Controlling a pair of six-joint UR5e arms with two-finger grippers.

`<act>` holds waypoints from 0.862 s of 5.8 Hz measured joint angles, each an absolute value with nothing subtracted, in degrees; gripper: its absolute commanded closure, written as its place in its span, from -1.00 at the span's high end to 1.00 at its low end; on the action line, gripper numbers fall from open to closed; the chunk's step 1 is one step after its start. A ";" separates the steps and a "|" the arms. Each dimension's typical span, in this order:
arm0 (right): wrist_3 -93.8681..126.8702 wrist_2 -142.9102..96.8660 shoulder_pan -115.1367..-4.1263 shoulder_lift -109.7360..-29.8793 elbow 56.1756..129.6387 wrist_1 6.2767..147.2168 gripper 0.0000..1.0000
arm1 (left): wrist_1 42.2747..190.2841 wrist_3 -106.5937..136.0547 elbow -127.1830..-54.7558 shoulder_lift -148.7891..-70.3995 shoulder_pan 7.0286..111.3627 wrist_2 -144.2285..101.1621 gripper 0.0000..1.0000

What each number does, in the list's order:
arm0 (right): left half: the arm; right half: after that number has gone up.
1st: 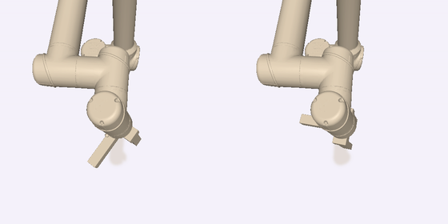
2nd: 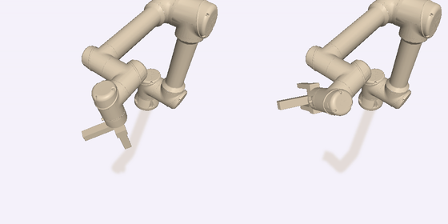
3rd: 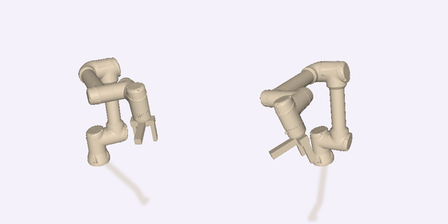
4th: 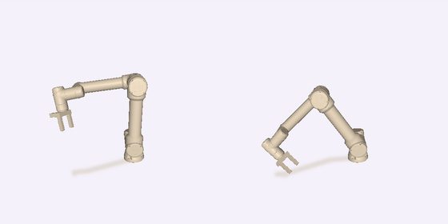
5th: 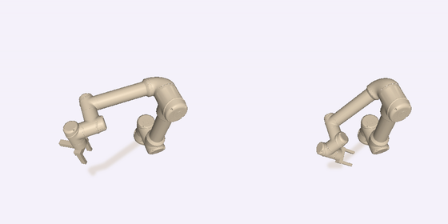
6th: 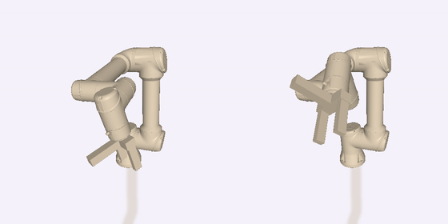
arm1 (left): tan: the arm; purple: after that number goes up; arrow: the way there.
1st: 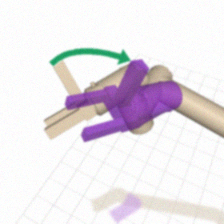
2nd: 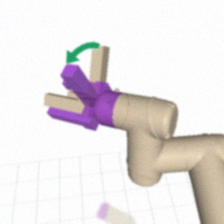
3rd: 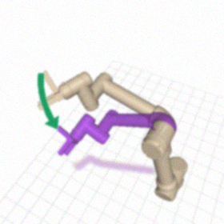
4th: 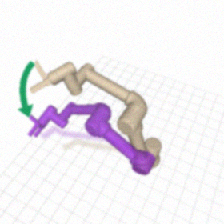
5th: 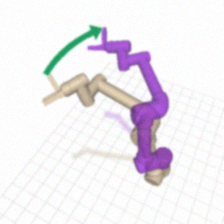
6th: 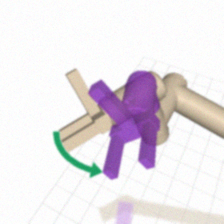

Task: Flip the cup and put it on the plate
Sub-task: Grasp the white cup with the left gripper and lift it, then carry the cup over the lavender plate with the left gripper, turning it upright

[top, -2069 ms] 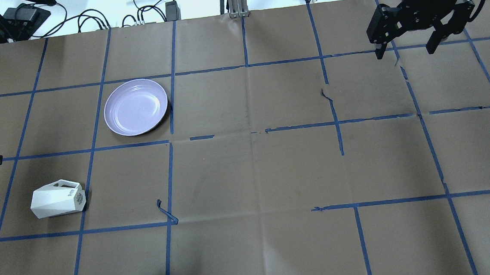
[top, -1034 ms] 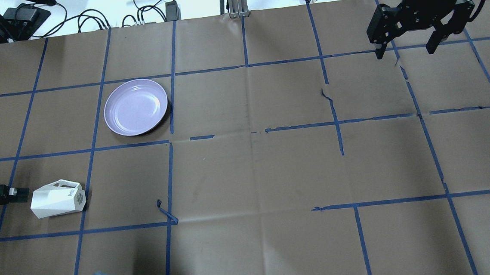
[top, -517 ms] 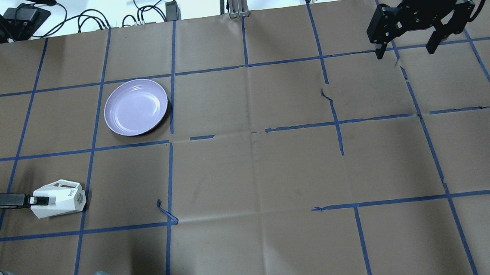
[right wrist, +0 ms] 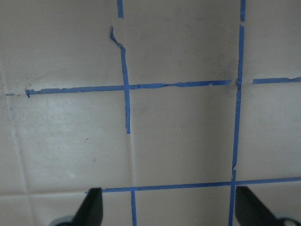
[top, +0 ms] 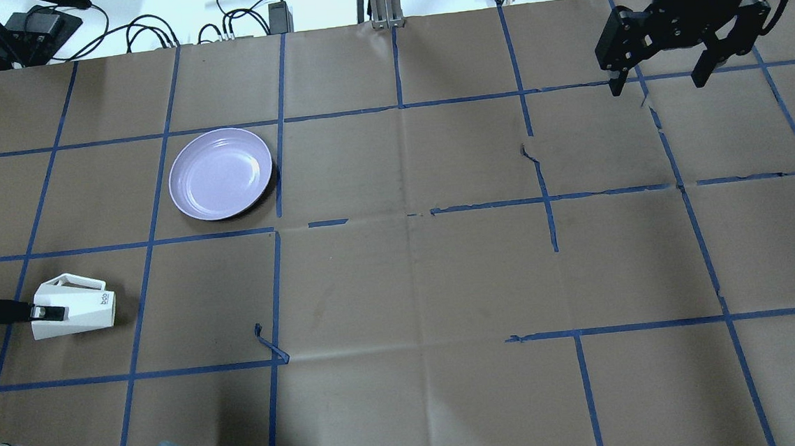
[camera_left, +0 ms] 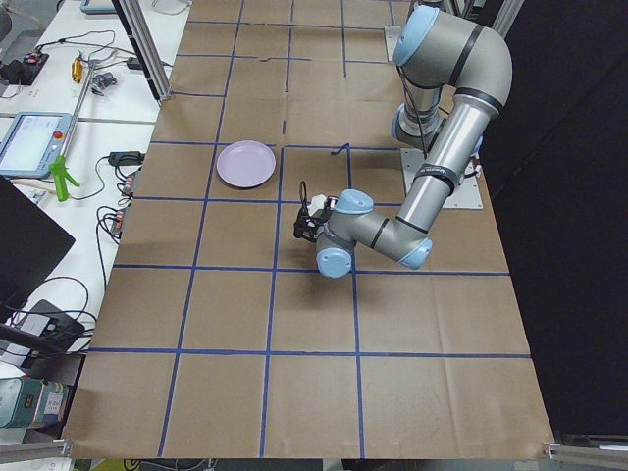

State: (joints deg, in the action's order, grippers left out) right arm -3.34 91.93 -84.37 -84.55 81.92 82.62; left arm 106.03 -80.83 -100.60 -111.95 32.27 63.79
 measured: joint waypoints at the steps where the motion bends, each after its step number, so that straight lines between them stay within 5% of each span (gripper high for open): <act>1: -3.34 91.93 -84.37 -84.55 81.92 82.62 1.00 | 106.02 -76.41 -98.61 -108.03 35.14 63.86 -0.99; 5: -3.34 91.93 -84.37 -84.55 81.91 82.62 1.00 | 90.05 -57.85 -96.01 -96.13 59.04 75.31 -1.00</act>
